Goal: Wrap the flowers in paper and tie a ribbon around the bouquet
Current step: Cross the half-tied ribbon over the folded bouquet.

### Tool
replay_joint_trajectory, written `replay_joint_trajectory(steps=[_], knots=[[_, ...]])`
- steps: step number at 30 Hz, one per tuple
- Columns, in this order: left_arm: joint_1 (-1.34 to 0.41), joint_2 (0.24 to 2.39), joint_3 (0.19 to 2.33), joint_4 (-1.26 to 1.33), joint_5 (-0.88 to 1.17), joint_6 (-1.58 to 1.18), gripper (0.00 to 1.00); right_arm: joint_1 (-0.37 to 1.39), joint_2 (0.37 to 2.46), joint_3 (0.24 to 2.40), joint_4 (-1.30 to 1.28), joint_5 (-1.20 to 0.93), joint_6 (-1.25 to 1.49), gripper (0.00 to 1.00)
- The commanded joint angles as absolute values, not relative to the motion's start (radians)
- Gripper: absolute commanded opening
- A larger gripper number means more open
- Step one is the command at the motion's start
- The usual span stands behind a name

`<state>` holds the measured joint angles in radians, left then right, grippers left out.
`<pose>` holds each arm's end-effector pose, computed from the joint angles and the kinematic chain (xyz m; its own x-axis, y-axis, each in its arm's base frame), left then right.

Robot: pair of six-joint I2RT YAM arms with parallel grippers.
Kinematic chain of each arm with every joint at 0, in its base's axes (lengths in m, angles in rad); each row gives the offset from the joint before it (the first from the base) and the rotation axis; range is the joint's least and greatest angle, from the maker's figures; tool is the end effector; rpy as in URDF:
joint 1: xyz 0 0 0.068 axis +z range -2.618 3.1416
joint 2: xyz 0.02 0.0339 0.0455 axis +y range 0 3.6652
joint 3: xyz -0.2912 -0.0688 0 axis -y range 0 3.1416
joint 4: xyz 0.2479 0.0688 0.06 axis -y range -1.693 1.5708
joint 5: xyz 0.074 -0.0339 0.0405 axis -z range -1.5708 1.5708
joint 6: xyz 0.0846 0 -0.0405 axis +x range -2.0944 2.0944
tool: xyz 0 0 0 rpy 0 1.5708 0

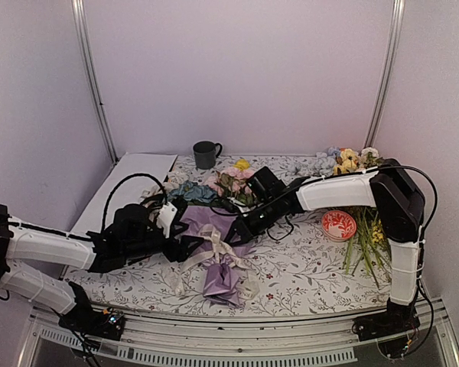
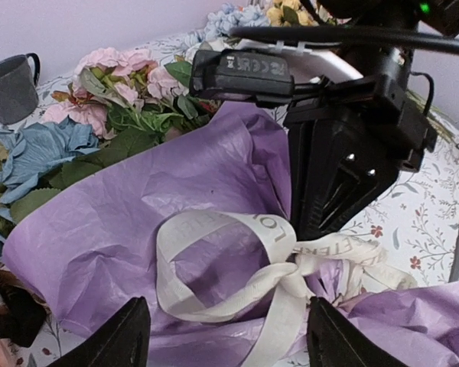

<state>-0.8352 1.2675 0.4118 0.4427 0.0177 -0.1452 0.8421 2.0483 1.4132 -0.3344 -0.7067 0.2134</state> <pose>0.1909 -0.2131 0.1799 -0.3753 0.1991 -0.9053 0.7053 0.6950 -0.1396 0.2702 0.3852 0.1593 -0.7086 -0.5520 -0.4395 -0.6773 0.3574 0.6431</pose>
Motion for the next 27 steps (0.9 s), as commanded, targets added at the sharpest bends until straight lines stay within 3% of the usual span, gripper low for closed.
replay_joint_trajectory(steps=[1, 11, 14, 22, 27], knots=[[-0.795, 1.347, 0.453, 0.368, 0.030, -0.086, 0.71, 0.847, 2.026, 1.396, -0.359, -0.744, 0.218, 0.12], [-0.791, 1.354, 0.445, 0.397, 0.126, -0.106, 0.69, 0.844, 2.100, 1.423, -0.394, -0.912, 0.141, 0.16], [-0.813, 1.323, 0.474, 0.373, 0.256, -0.048, 0.54, 0.840, 2.125, 1.447, -0.403, -0.918, 0.128, 0.12], [-0.871, 1.271, 0.483, 0.286, 0.282, 0.124, 0.25, 0.794, 2.138, 1.451, -0.401, -0.988, 0.114, 0.10], [-0.913, 1.348, 0.527, 0.244, 0.297, 0.151, 0.16, 0.795, 2.180, 1.452, -0.399, -1.064, 0.078, 0.11]])
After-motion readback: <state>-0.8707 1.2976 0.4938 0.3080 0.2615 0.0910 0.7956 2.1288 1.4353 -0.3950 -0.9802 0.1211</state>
